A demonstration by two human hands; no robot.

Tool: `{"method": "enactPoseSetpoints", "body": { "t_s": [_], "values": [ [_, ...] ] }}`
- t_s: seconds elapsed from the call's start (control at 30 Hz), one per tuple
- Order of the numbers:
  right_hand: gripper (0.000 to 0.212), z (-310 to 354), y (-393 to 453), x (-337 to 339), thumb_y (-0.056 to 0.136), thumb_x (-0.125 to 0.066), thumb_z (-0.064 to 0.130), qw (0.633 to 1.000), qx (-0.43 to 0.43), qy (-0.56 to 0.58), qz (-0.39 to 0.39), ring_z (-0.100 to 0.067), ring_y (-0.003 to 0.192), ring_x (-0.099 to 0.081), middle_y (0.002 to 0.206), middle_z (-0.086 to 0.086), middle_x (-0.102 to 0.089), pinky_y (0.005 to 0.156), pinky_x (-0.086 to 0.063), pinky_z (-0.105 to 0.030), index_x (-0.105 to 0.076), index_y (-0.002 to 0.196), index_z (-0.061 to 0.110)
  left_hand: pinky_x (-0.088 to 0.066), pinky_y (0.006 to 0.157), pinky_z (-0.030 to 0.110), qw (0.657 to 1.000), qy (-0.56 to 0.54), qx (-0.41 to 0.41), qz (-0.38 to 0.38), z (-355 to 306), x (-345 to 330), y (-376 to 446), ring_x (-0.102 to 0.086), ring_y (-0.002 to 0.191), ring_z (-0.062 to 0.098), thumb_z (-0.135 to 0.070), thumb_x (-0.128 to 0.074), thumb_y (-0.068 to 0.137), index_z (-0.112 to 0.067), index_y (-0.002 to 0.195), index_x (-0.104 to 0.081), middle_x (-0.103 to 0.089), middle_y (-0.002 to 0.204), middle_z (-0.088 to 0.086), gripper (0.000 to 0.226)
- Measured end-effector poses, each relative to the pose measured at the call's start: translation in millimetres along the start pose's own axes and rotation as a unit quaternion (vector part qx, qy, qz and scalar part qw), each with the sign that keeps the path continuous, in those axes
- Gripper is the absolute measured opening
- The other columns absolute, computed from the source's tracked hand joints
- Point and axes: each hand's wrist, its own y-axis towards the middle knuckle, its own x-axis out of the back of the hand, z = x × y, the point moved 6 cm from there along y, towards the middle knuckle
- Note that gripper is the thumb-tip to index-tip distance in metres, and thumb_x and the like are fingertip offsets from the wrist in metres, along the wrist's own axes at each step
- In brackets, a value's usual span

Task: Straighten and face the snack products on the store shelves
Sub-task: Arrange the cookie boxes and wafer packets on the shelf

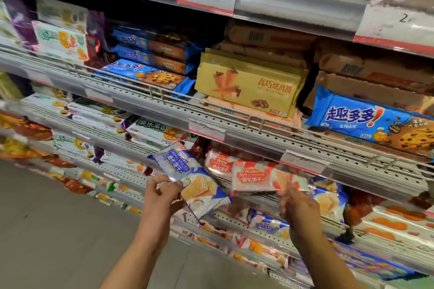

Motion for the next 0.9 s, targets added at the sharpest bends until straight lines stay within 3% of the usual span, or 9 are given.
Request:
{"method": "enactPoseSetpoints", "body": {
  "t_s": [0.2,0.3,0.4,0.47,0.53,0.6,0.63,0.73,0.9],
  "values": [
    [0.028,-11.4,48.0,-89.2,0.104,-0.043,0.009,0.983,-0.152,0.092,0.041,-0.011,0.047,-0.046,0.066,-0.008,-0.055,0.039,-0.037,-0.019,-0.063,0.114,-0.009,-0.055,0.07,0.039,0.999,-0.011,-0.022,-0.032,-8.1,20.0,6.8,-0.065,0.069,0.022,-0.011,-0.073,0.088,-0.019,0.103,-0.051,-0.06,0.087,0.013,0.028],
    [0.034,-14.6,48.1,-109.6,0.107,-0.042,0.017,0.971,-0.203,0.084,0.098,-0.012,0.058,-0.058,0.076,-0.007,-0.07,0.051,-0.048,-0.021,-0.067,0.118,-0.003,-0.056,0.074,0.041,0.999,-0.013,-0.032,-0.035,-8.5,21.8,8.3,-0.068,0.069,0.019,-0.006,-0.065,0.095,-0.02,0.114,-0.052,-0.067,0.086,0.011,0.027],
    [0.041,-15.6,38.6,-102.3,0.107,-0.044,0.033,0.962,-0.205,0.074,0.167,-0.019,0.08,-0.065,0.095,-0.011,-0.074,0.065,-0.053,-0.028,-0.069,0.122,0.004,-0.057,0.076,0.041,0.999,-0.007,-0.037,-0.022,-7.4,16.8,9.5,-0.067,0.071,0.014,-0.004,-0.065,0.095,-0.029,0.136,-0.042,-0.071,0.079,0.002,0.053],
    [0.047,-14.2,25.9,-89.8,0.096,-0.058,0.042,0.964,-0.188,0.018,0.187,-0.023,0.086,-0.066,0.1,-0.014,-0.074,0.07,-0.053,-0.032,-0.07,0.123,0.006,-0.06,0.076,0.042,0.999,0.002,-0.043,-0.006,-5.7,10.7,9.9,-0.071,0.083,0.023,-0.003,-0.066,0.094,-0.039,0.146,-0.034,-0.074,0.104,0.008,0.071],
    [0.07,-14.5,7.7,-76.4,0.068,-0.077,0.051,0.967,-0.17,-0.049,0.186,-0.026,0.08,-0.066,0.096,-0.016,-0.073,0.069,-0.053,-0.034,-0.07,0.119,0.005,-0.061,0.077,0.041,0.999,0.01,-0.041,-0.001,1.0,5.5,11.8,-0.073,0.086,0.029,-0.004,-0.07,0.092,-0.048,0.15,-0.028,-0.063,0.13,0.012,0.084],
    [0.087,-18.1,-14.3,-63.8,0.051,-0.087,0.058,0.964,-0.165,-0.077,0.192,-0.03,0.08,-0.067,0.097,-0.019,-0.074,0.069,-0.054,-0.036,-0.068,0.119,0.006,-0.062,0.074,0.039,0.999,0.011,-0.036,0.001,7.0,-5.3,10.9,-0.075,0.088,0.031,-0.005,-0.073,0.091,-0.051,0.152,-0.02,-0.055,0.139,0.013,0.093],
    [0.087,-20.0,-27.0,-59.2,0.054,-0.088,0.061,0.961,-0.165,-0.076,0.206,-0.033,0.084,-0.069,0.103,-0.02,-0.074,0.072,-0.056,-0.039,-0.067,0.12,0.008,-0.062,0.072,0.038,0.999,0.012,-0.039,0.005,9.0,-12.6,8.5,-0.075,0.09,0.033,-0.004,-0.072,0.091,-0.052,0.153,-0.019,-0.055,0.138,0.013,0.095],
    [0.064,-20.7,-59.2,-49.0,0.078,-0.073,0.057,0.96,-0.152,-0.06,0.227,-0.037,0.103,-0.072,0.119,-0.014,-0.072,0.089,-0.058,-0.051,-0.064,0.128,0.017,-0.062,0.069,0.037,0.998,0.028,-0.049,0.027,17.9,-41.6,-1.9,-0.074,0.096,0.033,0.0,-0.071,0.091,-0.046,0.154,-0.021,-0.057,0.132,0.012,0.092],
    [0.034,-8.3,-71.8,-21.1,0.089,-0.077,0.021,0.986,-0.117,0.007,0.122,-0.044,0.095,-0.073,0.109,-0.018,-0.075,0.091,-0.056,-0.06,-0.064,0.114,0.002,-0.063,0.077,0.049,0.996,0.047,-0.024,0.076,44.4,-85.2,-21.3,-0.067,0.114,0.032,-0.004,-0.076,0.088,-0.052,0.148,-0.029,-0.059,0.135,0.009,0.091]
  ]
}}
